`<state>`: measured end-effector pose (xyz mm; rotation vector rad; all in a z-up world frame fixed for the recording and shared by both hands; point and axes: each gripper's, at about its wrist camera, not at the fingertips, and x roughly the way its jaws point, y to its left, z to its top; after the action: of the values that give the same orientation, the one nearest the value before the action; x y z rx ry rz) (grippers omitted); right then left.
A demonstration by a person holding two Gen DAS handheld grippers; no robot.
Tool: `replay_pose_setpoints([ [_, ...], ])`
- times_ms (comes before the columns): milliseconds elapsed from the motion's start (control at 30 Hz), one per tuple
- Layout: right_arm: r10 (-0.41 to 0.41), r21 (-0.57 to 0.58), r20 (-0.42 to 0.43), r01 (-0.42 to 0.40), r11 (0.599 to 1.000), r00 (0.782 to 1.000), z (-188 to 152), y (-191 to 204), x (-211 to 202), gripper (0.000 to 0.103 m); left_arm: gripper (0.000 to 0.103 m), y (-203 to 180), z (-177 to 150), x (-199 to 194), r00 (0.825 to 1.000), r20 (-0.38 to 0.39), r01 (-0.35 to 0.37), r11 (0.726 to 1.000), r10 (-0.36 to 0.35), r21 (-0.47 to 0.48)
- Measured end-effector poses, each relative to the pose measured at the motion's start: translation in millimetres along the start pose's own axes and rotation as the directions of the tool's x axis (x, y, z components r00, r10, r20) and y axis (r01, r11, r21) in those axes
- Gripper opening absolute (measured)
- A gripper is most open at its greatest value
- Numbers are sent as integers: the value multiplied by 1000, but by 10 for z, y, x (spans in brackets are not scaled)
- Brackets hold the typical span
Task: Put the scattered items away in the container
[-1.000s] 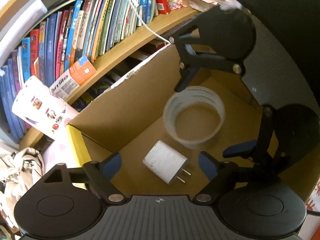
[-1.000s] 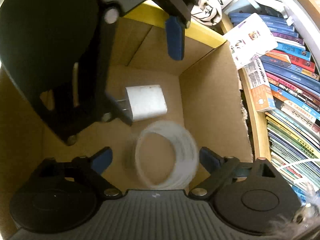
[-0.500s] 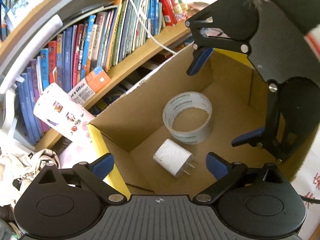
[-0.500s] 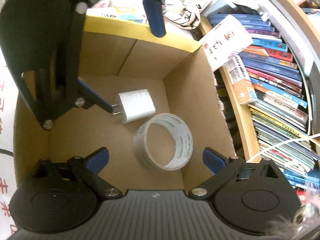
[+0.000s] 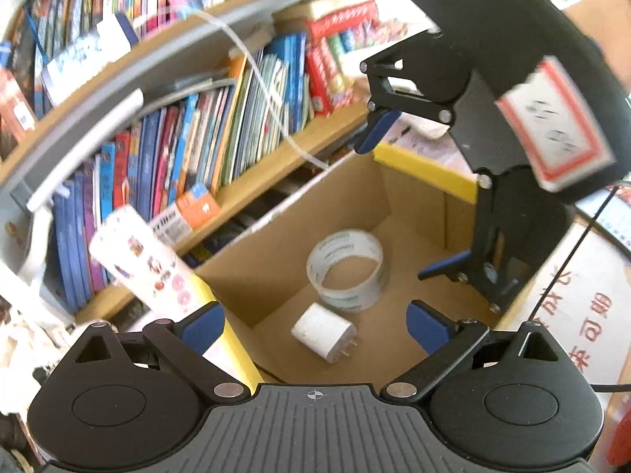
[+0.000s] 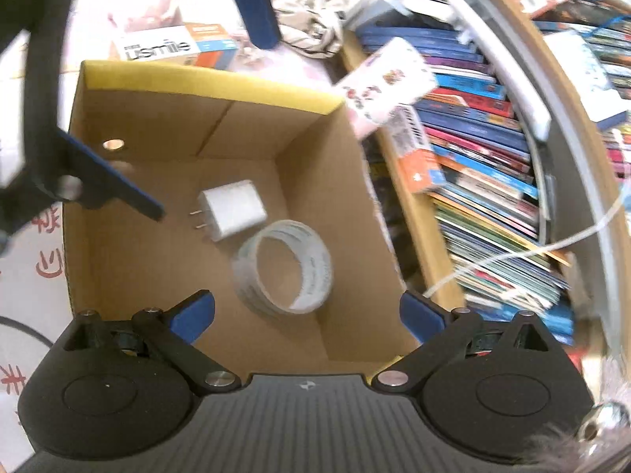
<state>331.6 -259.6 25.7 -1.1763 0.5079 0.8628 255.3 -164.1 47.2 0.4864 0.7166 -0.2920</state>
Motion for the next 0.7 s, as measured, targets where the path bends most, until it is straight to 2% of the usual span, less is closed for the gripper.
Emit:
replay_pose_setpoints([
  [333,-154,134,-57,161,978,986,99,50,-463,101,101,135,-302,-528,995,93,48,999,-46,-12],
  [467,-166,218,-55,174,960,985,176,141,-680,101,101,225,-470,-739,992,115,47,999,-45,-9],
  [700,-191,308,-38,194,932,981,348,460,-1025,101,103,498,-819,-1091,987,156,46,994,-29,-104],
])
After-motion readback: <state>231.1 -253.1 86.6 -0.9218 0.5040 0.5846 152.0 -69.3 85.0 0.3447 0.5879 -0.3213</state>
